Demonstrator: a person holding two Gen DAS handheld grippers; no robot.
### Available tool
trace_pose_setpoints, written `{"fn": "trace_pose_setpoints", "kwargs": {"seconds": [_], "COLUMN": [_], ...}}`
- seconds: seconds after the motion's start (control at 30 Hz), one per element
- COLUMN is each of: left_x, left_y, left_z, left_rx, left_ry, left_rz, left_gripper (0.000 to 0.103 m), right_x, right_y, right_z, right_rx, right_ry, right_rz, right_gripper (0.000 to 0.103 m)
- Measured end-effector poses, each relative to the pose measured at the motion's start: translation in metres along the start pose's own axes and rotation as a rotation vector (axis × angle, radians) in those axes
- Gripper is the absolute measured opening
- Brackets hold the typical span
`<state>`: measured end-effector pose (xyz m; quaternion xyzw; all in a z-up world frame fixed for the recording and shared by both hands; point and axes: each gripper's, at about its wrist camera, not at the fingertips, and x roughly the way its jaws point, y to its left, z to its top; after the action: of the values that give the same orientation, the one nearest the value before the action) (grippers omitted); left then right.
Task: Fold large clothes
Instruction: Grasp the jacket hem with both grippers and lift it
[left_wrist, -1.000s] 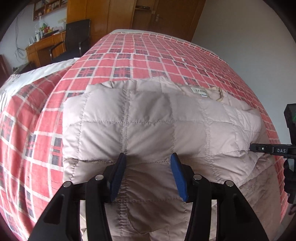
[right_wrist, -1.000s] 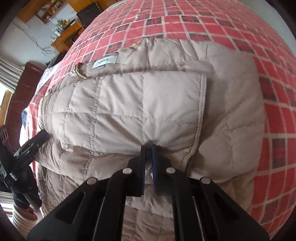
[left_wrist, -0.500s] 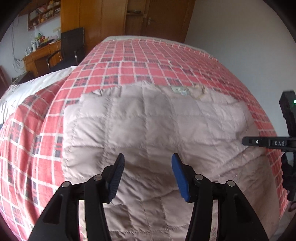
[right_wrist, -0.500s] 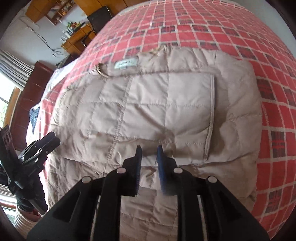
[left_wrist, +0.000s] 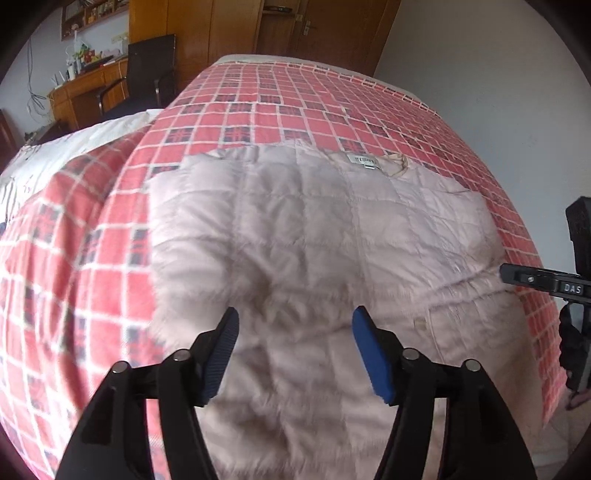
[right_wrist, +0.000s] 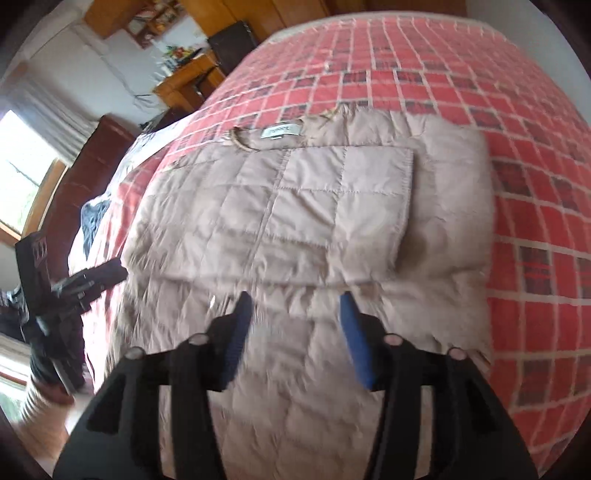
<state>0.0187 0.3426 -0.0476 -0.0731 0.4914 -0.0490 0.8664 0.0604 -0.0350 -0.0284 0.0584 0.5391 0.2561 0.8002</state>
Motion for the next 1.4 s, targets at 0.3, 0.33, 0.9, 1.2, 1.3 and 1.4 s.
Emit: {"fn": "trace_pose_setpoints", "kwargs": {"seconds": [0.3, 0.33, 0.9, 1.2, 1.3, 1.4], "left_x": [-0.053, -0.056, -0.049, -0.054, -0.066, -0.087], "left_y": [0.051, 0.053, 0.051, 0.045, 0.046, 0.048], "left_z": [-0.106, -0.116, -0.19, -0.189, -0.179, -0.16], "left_rx": [-0.112, -0.116, -0.172, -0.168, -0.22, -0.264], "left_ry": [0.176, 0.188, 0.384, 0.411, 0.371, 0.296], "left_rz": [0.022, 0.025, -0.064, -0.124, -0.215, -0.315], "left_gripper": [0.068, 0.068, 0.059, 0.01, 0.007, 0.006], "right_x": [-0.071, -0.075, -0.061, -0.064, -0.078, -0.097], "right_y": [-0.03, -0.033, -0.068, -0.06, -0.057, -0.054], "right_z": [-0.102, -0.112, -0.228, -0.228, -0.216, -0.202], "right_rx": [-0.003, 0.0, 0.12, 0.115, 0.135, 0.153], "right_ry": [0.063, 0.077, 0.329, 0.343, 0.295, 0.218], "right_rz": [-0.063, -0.075, -0.048, 0.082, 0.168, 0.26], "right_gripper": [0.066, 0.067, 0.066, 0.011, 0.008, 0.007]}}
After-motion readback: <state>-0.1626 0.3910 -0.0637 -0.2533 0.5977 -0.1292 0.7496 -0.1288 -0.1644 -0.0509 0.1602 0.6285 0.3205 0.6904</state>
